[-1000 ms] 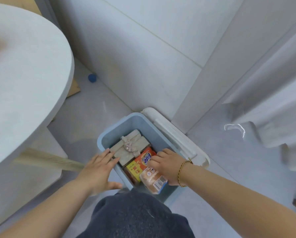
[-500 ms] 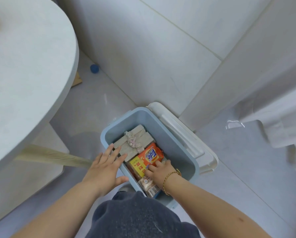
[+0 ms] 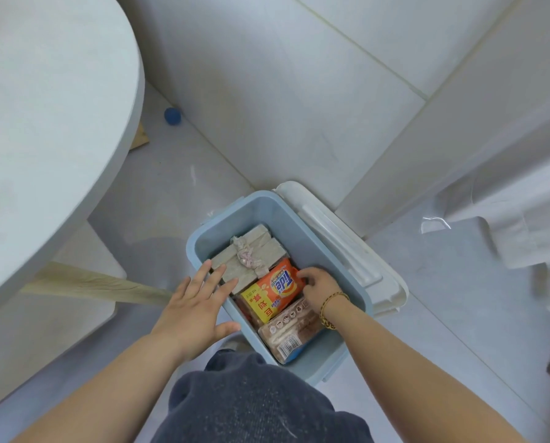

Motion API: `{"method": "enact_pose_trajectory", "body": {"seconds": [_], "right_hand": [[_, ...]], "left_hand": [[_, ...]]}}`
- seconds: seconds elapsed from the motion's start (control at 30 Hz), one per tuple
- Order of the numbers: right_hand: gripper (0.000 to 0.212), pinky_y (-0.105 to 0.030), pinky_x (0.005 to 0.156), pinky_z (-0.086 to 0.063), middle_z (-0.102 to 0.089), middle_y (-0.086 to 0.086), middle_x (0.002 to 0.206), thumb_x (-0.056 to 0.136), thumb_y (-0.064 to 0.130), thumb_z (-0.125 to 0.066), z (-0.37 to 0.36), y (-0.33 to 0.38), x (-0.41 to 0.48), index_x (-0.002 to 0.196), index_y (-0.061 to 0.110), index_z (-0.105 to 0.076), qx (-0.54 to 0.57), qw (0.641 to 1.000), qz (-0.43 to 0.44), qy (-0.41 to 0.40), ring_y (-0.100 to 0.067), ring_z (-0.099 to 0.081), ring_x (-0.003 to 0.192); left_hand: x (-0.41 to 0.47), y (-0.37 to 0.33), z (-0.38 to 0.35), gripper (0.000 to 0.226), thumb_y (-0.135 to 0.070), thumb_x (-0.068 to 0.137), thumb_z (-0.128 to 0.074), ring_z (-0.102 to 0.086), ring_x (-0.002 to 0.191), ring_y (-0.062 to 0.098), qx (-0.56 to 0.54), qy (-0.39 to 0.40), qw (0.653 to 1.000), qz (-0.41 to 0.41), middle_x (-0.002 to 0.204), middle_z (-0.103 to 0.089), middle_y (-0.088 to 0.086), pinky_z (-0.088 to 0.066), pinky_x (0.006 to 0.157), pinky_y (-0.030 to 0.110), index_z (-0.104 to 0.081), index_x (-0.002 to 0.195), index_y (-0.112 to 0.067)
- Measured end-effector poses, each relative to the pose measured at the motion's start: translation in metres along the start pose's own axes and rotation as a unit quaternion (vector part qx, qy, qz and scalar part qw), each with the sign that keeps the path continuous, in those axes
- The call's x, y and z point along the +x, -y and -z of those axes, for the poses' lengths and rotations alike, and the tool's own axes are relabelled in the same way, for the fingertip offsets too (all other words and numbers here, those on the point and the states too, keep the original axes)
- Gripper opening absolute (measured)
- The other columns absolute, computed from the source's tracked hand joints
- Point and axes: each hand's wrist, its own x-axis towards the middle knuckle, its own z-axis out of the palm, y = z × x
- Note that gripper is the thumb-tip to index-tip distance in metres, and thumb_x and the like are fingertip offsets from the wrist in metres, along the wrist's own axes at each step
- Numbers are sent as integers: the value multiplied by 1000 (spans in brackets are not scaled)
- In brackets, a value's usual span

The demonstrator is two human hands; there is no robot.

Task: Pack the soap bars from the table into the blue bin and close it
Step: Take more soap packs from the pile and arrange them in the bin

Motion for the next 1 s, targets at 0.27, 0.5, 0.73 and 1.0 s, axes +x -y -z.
{"method": "enact_pose_trajectory", "body": {"seconds": [0.27, 0.5, 0.73, 1.0], "right_hand": [[61, -40, 106, -34, -34, -11, 147, 93, 24, -44, -13, 9, 14, 145, 20, -13, 52, 993, -78, 65, -30, -39, 130], [48, -35, 99, -41, -48, -13, 136, 92, 18, -45, -19, 2, 21, 139, 15, -32, 72, 991, -85, 79, -28, -51, 120], [47, -32, 95, -42, -50, -13, 132, 91, 25, -47, -22, -4, 20, 134, 12, -35, 35, 991, -104, 80, -27, -52, 117], [40, -33, 97, -42, -52, -13, 131, 95, 21, -38, -23, -1, 17, 133, 11, -39, -14, 995, -88, 46, -27, -52, 117]], "left_hand": [[1, 3, -3, 73, -58, 86, -32, 31, 134, 19, 2, -3, 1000, -4, 153, 21, -1, 9, 114, 40, 8, 141, -30], [4, 5, -6, 73, -58, 86, -32, 39, 119, 13, 1, -8, 1000, -11, 152, 21, -2, 11, 113, 38, 7, 141, -31], [4, 11, -5, 74, -60, 85, -32, 35, 124, 10, 18, -6, 1000, -18, 153, 20, -3, 9, 114, 37, 6, 141, -31], [7, 10, -4, 73, -58, 86, -33, 30, 133, 15, 18, -2, 1000, -10, 153, 18, -3, 8, 114, 38, 6, 142, -30]]}}
